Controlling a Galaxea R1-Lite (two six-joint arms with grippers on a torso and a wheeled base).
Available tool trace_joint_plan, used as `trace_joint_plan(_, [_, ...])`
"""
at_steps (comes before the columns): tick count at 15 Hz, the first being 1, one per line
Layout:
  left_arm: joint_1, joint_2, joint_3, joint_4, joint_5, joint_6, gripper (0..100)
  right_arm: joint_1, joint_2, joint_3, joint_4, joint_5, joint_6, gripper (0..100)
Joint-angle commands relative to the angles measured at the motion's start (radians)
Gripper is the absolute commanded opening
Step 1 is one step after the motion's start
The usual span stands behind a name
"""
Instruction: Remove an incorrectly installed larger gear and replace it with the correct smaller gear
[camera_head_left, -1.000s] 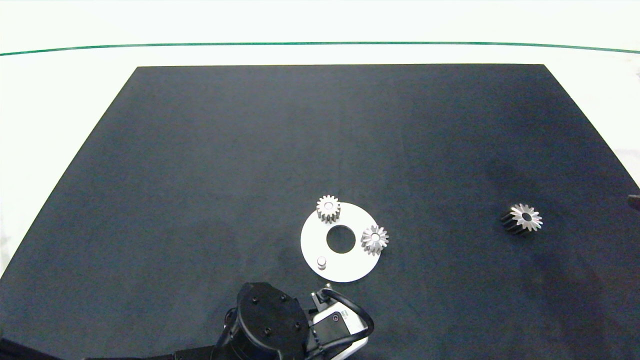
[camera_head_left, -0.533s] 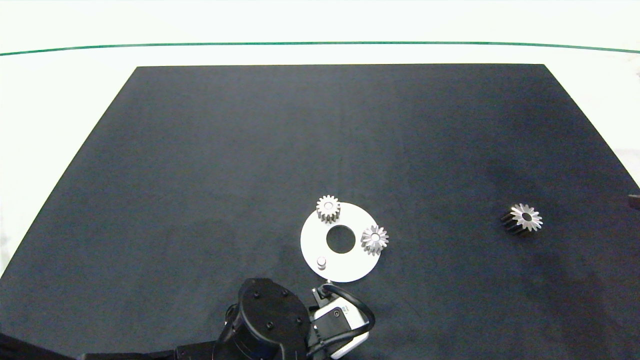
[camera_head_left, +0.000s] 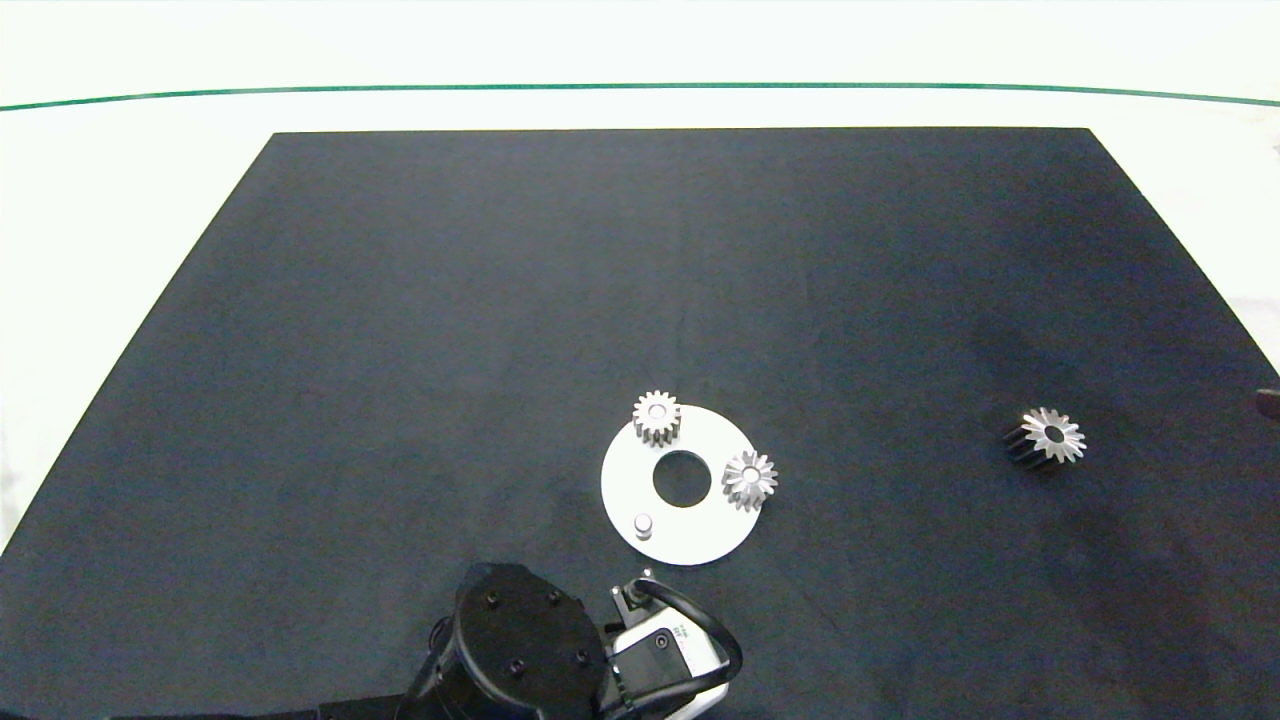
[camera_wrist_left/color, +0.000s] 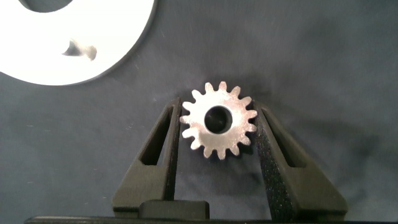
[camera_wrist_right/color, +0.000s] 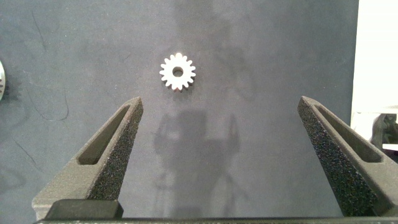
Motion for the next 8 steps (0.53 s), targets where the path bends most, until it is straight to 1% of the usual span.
trace_joint_plan(1, [-0.011,-0.033,0.002,-0.001,0.0,0.0,16,0.0,0.001,-0.001,0.002,0.0,-0.001,100])
trace_joint_plan(5, [-0.009,-0.032,-0.01,-0.001,0.0,0.0,16,0.0,0.003,-0.001,0.002,0.0,-0.003,100])
trace_joint_plan(8, [-0.011,-0.032,-0.002,-0.001,0.0,-0.002,16,0.0,0.003,-0.001,0.002,0.0,-0.003,100])
